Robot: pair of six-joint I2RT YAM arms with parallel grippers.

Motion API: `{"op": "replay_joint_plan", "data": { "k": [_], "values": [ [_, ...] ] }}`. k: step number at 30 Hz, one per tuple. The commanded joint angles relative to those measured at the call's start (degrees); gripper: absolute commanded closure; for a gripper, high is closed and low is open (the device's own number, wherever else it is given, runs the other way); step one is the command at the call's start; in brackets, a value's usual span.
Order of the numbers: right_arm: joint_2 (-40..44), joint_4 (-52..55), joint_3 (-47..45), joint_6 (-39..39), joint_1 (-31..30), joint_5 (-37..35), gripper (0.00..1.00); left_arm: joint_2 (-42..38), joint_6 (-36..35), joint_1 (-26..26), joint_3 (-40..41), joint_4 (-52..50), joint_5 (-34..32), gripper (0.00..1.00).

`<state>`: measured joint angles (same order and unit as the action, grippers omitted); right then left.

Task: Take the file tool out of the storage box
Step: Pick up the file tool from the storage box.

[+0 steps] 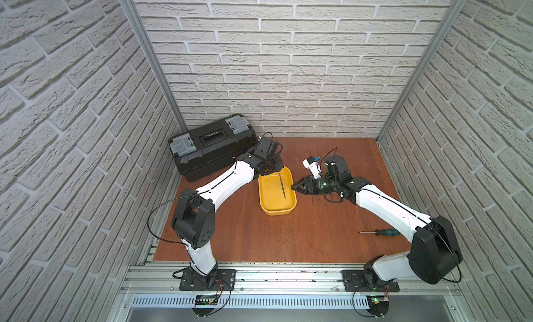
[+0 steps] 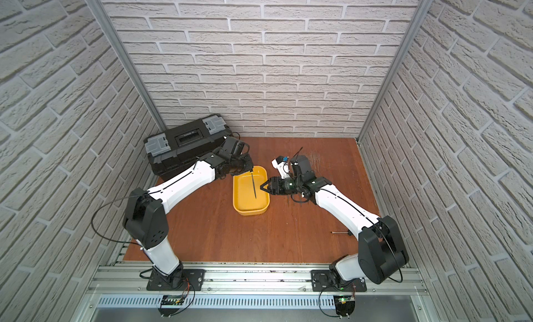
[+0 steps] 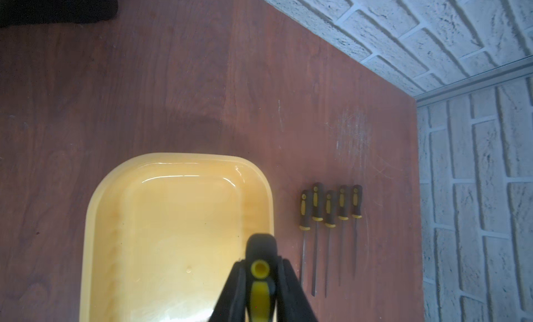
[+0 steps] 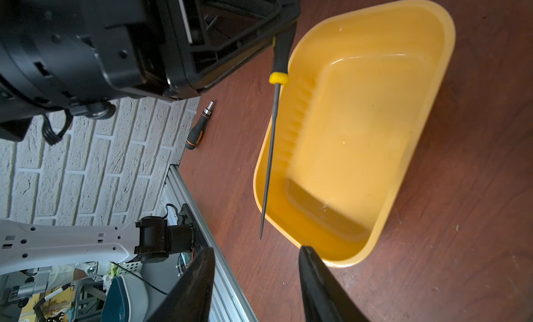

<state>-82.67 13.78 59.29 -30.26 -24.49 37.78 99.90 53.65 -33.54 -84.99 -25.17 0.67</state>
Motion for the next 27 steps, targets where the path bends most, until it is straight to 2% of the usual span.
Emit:
{"op": "replay_joint_plan", "data": {
  "k": [1, 6, 14, 18, 24, 27],
  "values": [
    [-1.32, -3.10, 1.84, -0.40, -1.12, 0.07, 0.51, -2.58, 0.83, 0.50, 0.28, 2.92, 1.89, 0.87],
    [-2.70, -3.60, 2.71, -0.41, -2.13, -0.40, 0.60, -3.28, 1.81, 0.66, 0.53, 3.97, 3.63, 0.87],
    [-4.46, -3.45, 4.32, -0.54, -3.18, -0.42, 0.65, -4.58, 1.89, 0.75, 0.59, 3.97, 3.71, 0.87],
    [-5.03, -2.87, 5.13, -0.37, -3.81, -0.59, 0.71, -4.68, 1.94, 0.85, 0.62, 4.05, 4.12, 0.87],
    [-5.72, -2.35, 5.74, -0.02, -4.38, -0.68, 0.90, -4.89, 1.99, 1.20, 0.79, 4.08, 4.41, 0.87],
    [-5.92, -2.06, 6.01, 0.11, -4.51, -0.60, 0.90, -4.97, 2.16, 1.27, 0.97, 4.32, 4.56, 0.87]
  ]
}}
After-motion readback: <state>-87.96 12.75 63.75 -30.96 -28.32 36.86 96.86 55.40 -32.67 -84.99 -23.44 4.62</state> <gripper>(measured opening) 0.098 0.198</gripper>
